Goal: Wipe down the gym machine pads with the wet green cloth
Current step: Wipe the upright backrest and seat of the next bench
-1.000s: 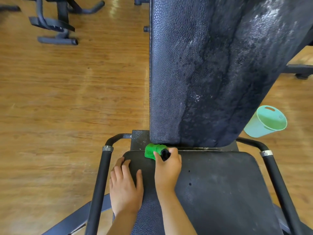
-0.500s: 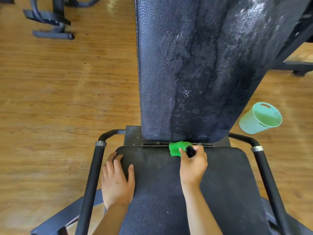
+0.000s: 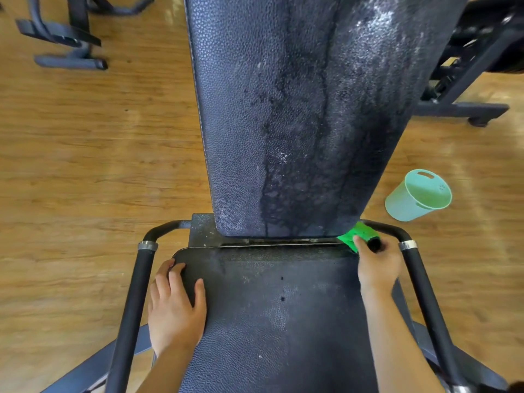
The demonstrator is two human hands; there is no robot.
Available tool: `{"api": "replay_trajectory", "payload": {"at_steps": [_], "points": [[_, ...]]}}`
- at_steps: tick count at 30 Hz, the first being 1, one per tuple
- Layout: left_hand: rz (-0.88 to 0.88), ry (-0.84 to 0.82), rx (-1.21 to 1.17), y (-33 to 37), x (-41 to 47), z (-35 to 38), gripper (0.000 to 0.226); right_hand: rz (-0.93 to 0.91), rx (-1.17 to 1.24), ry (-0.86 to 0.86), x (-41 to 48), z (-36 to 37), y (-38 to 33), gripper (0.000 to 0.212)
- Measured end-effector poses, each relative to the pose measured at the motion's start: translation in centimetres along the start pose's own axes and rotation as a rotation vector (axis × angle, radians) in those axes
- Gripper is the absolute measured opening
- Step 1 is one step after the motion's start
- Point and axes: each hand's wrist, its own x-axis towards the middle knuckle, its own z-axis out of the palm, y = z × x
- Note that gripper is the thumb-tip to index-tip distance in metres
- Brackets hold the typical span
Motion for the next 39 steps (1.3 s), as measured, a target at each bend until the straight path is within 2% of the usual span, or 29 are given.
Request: {"api": "replay_trajectory", "payload": {"at_steps": [3,7,12,15,18,21,24,26,29,33,39], "points": [[-0.002,0.003,0.009,-0.1,0.0,0.2,0.042,-0.02,0.034,-0.192,0.7,-0.3,-0.4,0.026],[-0.01,0.004,0.01,0.0,0.0,0.2,0.042,-0.035,-0.029,-0.305,1.7,-0.8,0.4,0.023],[-0.01,0.015,0.025,0.2,0.0,0.1,0.042,-0.128,-0.139,-0.304,0.9,-1.2,1.0,0.024],[-0.009,0.014,0.029,0.3,0.1,0.2,0.043,-0.203,-0.261,-0.248,-0.8,-0.7,1.5,0.028],[-0.015,0.019,0.025,0.2,0.1,0.3,0.044,-0.204,-0.288,-0.202,-2.6,-0.2,1.1,0.03],[-0.009,0.019,0.037,0.4,0.0,0.3,0.045,-0.226,-0.261,-0.253,-5.0,0.7,0.4,0.028],[-0.018,0.014,0.045,0.5,0.0,0.2,0.044,-0.329,-0.208,-0.499,-8.9,2.9,-0.6,0.027],[-0.003,0.009,0.037,0.4,0.0,0.1,0.043,-0.325,-0.156,-0.607,-11.2,4.2,-1.6,0.029],[0.029,-0.028,0.023,0.0,0.0,-0.1,0.044,-0.246,-0.045,-0.572,-13.0,4.1,-2.7,0.027],[0.036,-0.152,0.069,0.4,0.2,-1.8,0.051,-0.194,0.012,-0.487,-12.5,0.4,-4.2,0.022],[0.201,-0.157,0.069,7.2,1.6,-8.0,0.048,-0.21,0.166,-0.541,-10.7,-4.8,-9.3,0.03]]}}
